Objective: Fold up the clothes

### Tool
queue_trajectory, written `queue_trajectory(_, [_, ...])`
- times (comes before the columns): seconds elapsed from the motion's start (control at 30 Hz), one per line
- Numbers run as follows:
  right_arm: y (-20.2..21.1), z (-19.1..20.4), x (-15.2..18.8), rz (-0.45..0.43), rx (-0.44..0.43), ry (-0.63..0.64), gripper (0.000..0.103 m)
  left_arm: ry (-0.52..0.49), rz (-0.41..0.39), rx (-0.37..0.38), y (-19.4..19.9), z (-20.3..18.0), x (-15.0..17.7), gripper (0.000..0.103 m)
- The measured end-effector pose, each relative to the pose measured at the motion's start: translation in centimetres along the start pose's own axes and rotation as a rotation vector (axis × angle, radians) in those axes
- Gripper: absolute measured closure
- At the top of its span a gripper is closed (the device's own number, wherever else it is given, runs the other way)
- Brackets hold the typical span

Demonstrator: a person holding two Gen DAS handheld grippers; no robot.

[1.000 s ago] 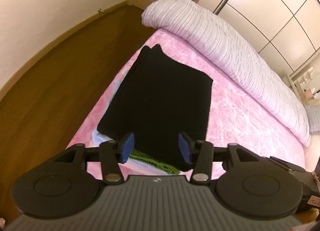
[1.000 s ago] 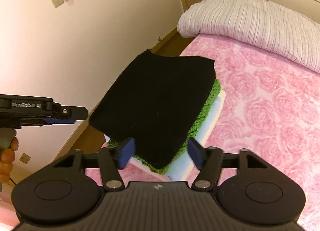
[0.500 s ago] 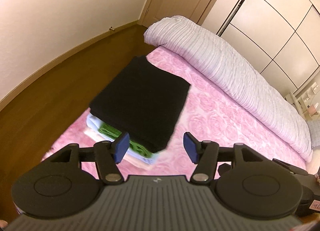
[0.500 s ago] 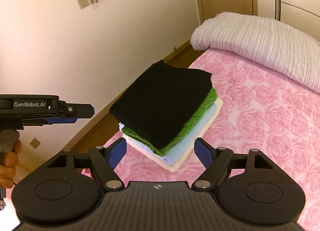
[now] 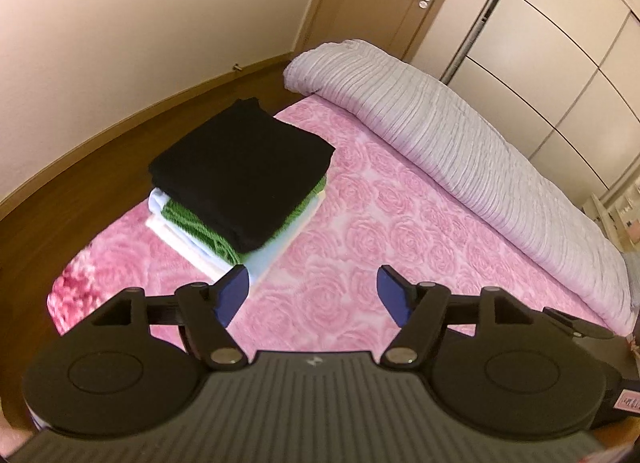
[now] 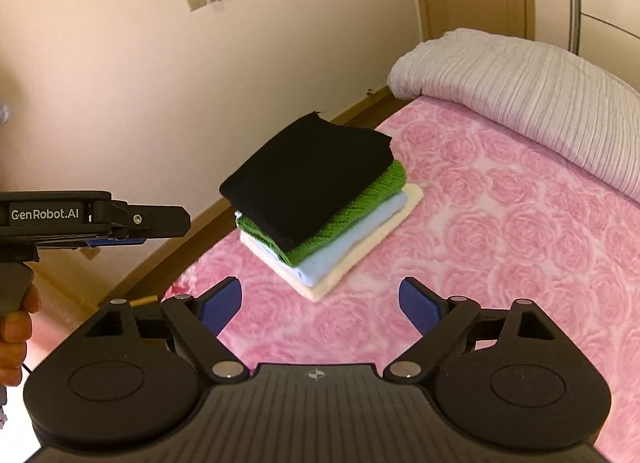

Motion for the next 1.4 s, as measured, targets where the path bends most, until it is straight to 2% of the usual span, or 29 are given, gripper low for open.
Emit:
queue_trajectory(0.27, [3.7, -2.9, 1.7, 0.035, -0.063, 0.052, 0.014, 0.018, -0.021, -0.109, 2.6, -4.3, 3.5, 0.03])
queue_trajectory(0.67, [5.9, -5.1, 3.1, 0.069, -0.079, 0.136, 0.014, 0.009, -0.039, -0.285, 4.6, -8.2, 7.4, 0.017])
queue_trajectory(0.93, [4.8, -6.7, 2.6, 0.07, -0.072, 0.163, 0.014, 0.021, -0.047, -0.354, 4.3, -9.4, 8.4, 0.008])
queue_trajectory(1.4, [0.9, -8.5, 1.0, 0.121, -0.105, 0.17, 0.014, 0.053, -0.025, -0.423, 1.7, -9.5, 8.6, 0.001])
Point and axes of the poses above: each gripper's, at about its wrist camera, not at the fingertips, and y roughly against the way its jaws point, z to its left, x to its underside, the point moved 2 cm from there along -y, roughly the way its jaws point, and after that the axes turned 9 degrees about -z, right-handed, at the moved point
